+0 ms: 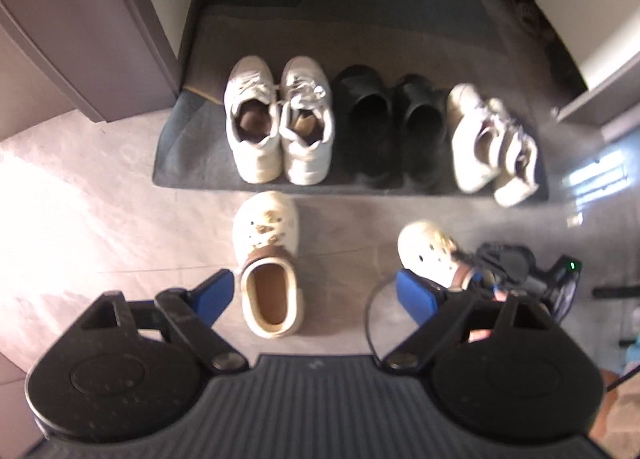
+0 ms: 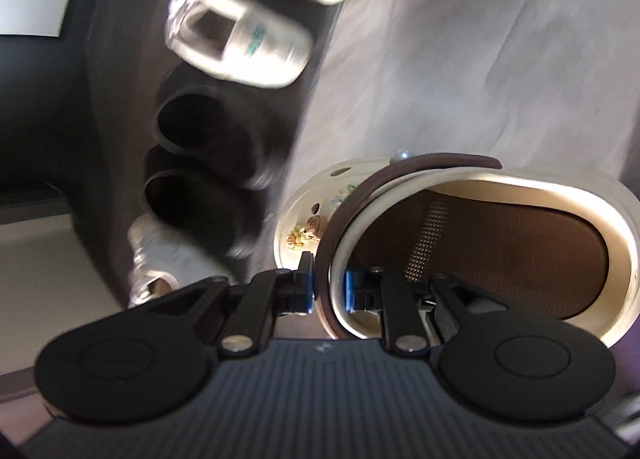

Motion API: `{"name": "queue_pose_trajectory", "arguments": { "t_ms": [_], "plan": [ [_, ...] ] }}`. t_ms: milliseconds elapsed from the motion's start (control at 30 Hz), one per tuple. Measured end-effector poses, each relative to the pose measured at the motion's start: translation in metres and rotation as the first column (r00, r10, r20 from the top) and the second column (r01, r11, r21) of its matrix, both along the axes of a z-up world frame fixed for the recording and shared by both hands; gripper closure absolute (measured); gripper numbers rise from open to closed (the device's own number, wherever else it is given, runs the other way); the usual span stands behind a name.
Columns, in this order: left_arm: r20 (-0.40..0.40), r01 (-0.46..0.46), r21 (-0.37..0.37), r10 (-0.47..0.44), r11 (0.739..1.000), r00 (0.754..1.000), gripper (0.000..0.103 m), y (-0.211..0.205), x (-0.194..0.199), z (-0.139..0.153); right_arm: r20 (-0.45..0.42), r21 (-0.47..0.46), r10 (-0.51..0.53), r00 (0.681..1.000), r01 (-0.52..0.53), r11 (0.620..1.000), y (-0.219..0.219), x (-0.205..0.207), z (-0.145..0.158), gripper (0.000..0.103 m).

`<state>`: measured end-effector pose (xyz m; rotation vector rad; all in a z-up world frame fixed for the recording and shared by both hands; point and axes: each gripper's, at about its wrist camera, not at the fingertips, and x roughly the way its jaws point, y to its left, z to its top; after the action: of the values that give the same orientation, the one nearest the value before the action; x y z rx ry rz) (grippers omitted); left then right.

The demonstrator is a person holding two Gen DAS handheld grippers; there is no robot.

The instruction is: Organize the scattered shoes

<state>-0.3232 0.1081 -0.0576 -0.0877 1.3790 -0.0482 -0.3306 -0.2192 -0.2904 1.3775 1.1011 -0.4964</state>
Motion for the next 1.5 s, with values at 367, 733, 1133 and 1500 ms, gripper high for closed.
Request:
{"name": "queue_pose_trajectory", "arguments": {
  "t_ms": [367, 733, 1133, 1500],
  "plan": [
    [0.011, 0.023, 0.060, -0.023, 0.998, 1.000, 0.013, 0.062, 0.004, -0.005, 0.065, 0.034, -0.190, 0.980, 0.188, 0.982, 0.107, 0.019, -0.038, 0.085],
    [-0.033, 0.031, 0.065, -0.029, 0.997, 0.999, 0.013, 0.090, -0.005, -0.016, -0.005, -0.001, -0.273, 0.962, 0.273, 0.962, 0.168, 0.007, -0.075, 0.069],
    [0.040, 0.118, -0.031, -0.117, 0.992, 0.992, 0.013, 0.037, 0.017, 0.081, 0.018, -0.020, 0.156, 0.988, -0.156, 0.988, 0.117, 0.019, 0.061, 0.032],
    [0.128, 0.281, 0.074, -0.289, 0.957, 0.949, 0.011, -0.030, 0.100, 0.166, 0.136, -0.362, 0.543, 0.829, -0.469, 0.806, 0.028, 0.072, 0.294, 0.019]
  ]
}}
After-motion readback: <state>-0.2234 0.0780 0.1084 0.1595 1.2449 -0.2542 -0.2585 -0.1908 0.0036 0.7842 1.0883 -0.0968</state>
